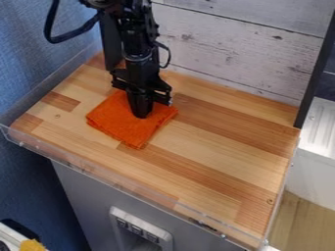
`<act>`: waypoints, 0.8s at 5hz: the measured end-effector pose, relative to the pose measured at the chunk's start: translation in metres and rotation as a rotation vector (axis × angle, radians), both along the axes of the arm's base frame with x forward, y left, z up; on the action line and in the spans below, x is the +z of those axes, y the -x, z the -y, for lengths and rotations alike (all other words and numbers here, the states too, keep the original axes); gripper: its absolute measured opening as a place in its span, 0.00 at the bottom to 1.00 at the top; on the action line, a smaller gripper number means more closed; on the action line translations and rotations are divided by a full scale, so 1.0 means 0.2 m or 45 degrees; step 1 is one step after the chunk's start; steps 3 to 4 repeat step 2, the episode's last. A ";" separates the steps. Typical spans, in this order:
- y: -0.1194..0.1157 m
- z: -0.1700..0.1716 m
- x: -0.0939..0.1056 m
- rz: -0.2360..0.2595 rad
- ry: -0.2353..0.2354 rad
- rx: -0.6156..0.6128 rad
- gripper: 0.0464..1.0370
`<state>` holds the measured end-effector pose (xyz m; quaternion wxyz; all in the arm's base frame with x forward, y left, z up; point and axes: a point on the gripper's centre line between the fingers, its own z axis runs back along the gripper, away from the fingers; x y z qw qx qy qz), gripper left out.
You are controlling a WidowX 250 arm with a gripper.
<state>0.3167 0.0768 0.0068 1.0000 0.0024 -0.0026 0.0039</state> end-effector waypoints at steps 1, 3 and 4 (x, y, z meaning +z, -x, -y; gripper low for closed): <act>0.02 0.01 0.00 -0.013 0.006 -0.021 0.04; 0.08 0.02 0.02 -0.069 0.022 -0.031 0.19; 0.08 0.02 0.02 -0.069 0.022 -0.031 0.19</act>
